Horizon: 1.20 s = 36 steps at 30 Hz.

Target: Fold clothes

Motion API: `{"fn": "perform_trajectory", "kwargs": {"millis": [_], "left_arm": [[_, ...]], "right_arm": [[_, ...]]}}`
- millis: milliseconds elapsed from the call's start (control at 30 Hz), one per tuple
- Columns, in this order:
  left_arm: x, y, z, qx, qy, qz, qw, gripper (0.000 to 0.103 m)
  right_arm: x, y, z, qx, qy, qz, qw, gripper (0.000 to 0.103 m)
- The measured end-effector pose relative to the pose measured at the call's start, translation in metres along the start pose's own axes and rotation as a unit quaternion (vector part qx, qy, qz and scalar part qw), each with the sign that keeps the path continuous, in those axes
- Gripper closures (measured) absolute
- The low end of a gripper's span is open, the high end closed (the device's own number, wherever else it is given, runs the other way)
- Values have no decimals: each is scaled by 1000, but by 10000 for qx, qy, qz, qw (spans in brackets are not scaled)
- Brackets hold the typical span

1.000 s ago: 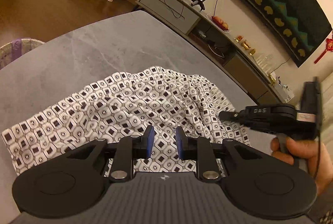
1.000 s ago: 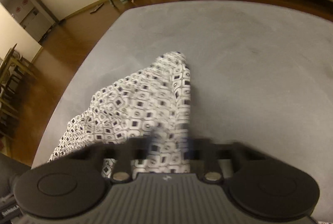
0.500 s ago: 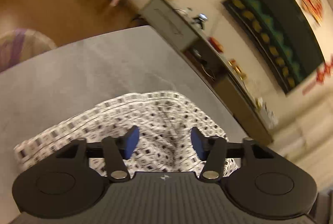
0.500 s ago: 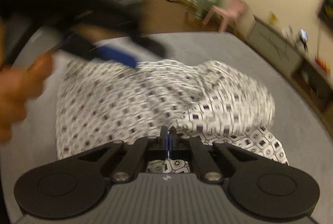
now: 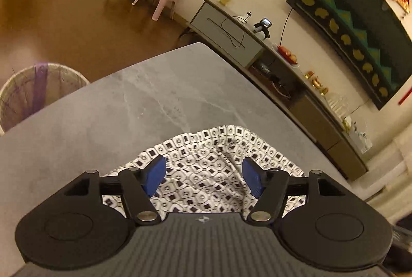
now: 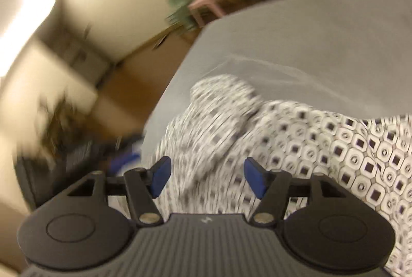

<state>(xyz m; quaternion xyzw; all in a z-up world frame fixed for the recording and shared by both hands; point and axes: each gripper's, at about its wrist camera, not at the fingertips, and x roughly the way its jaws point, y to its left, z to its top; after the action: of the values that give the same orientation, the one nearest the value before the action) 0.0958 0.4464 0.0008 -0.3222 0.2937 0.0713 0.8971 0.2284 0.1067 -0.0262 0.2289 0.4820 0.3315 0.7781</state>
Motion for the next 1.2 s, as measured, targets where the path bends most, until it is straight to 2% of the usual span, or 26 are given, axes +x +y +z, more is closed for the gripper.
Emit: {"fn": "perform_trajectory", "kwargs": {"millis": [33,67,133,167,233,267,300,367,433,467,500,533,600,633,667,733,767,833,867,900,933,1000,1033,1100,1167,1200], "left_arm": [[-1,-1,1,2,-9,-60,10000,35],[-3,-2,2,37,-32,-120,9999,35],[-12,1,4,89,-147,-189,9997,35],[-17,5,5,75,-201,-228,9995,34],[-27,14,6,-6,-305,-337,9990,31],[-33,20,8,-64,-362,-416,9985,30],[-36,22,8,-51,-367,-519,9980,27],[-40,24,7,49,-320,-751,9966,17],[-40,22,4,209,-190,-926,9953,14],[-35,18,1,347,-31,-861,9957,14],[-28,14,-3,484,133,-746,9960,14],[-22,10,-7,592,269,-563,9963,14],[-11,7,-12,702,480,-289,9960,14],[-8,6,-14,716,535,-256,9957,14],[-5,5,-16,730,568,-240,9954,14],[0,1,-19,792,645,-220,9945,14],[3,0,-21,868,683,-213,9937,16],[6,-6,-24,1094,637,-136,9919,31],[6,-9,-26,1191,616,-100,9909,69],[-3,-5,-22,1001,465,-302,9934,100],[-17,3,-17,666,241,-626,9955,100],[-45,20,-6,-7,-208,-1269,9917,100],[-51,34,-3,-360,-283,-1341,9899,100],[-52,67,-2,-1082,-277,-1228,9861,100],[-39,83,-8,-1430,11,-1091,9837,100],[-37,83,-10,-1415,80,-1012,9847,100]], "right_arm": [[10,-1,5,101,-74,-230,9997,46],[20,-2,11,202,-159,-481,9985,65],[33,15,13,-195,-280,-529,9980,99],[39,24,13,-411,-339,-540,9971,101],[39,62,0,-1260,-560,-424,9895,101],[38,82,-8,-1694,-671,-360,9826,101],[32,106,-25,-2302,-705,-329,9700,101],[37,145,-66,-3618,-572,-341,9299,101],[50,169,-103,-4557,-367,-586,8875,101],[57,173,-116,-4813,-309,-710,8731,101],[63,174,-125,-4936,-269,-790,8657,101],[63,173,-129,-4931,-260,-830,8656,101],[61,168,-131,-4718,-284,-861,8770,99],[52,164,-132,-4561,-333,-865,8851,89],[43,160,-132,-4398,-384,-866,8931,74],[17,150,-138,-4258,-470,-956,8985,57],[6,144,-145,-4270,-487,-1095,8963,56],[-16,125,-164,-4431,-355,-1577,8818,53],[-27,112,-174,-4533,-284,-1849,8715,51],[-31,105,-185,-4645,-226,-2173,8582,51],[-38,95,-194,-4734,-162,-2484,8449,51],[-58,80,-207,-4738,-135,-2823,8341,51],[-71,75,-213,-4713,-159,-2922,8320,50],[-80,63,-208,-4721,-131,-3118,8244,45],[-84,54,-214,-4827,-94,-3288,8117,47],[-85,50,-217,-4889,-101,-3334,8060,48]]}}
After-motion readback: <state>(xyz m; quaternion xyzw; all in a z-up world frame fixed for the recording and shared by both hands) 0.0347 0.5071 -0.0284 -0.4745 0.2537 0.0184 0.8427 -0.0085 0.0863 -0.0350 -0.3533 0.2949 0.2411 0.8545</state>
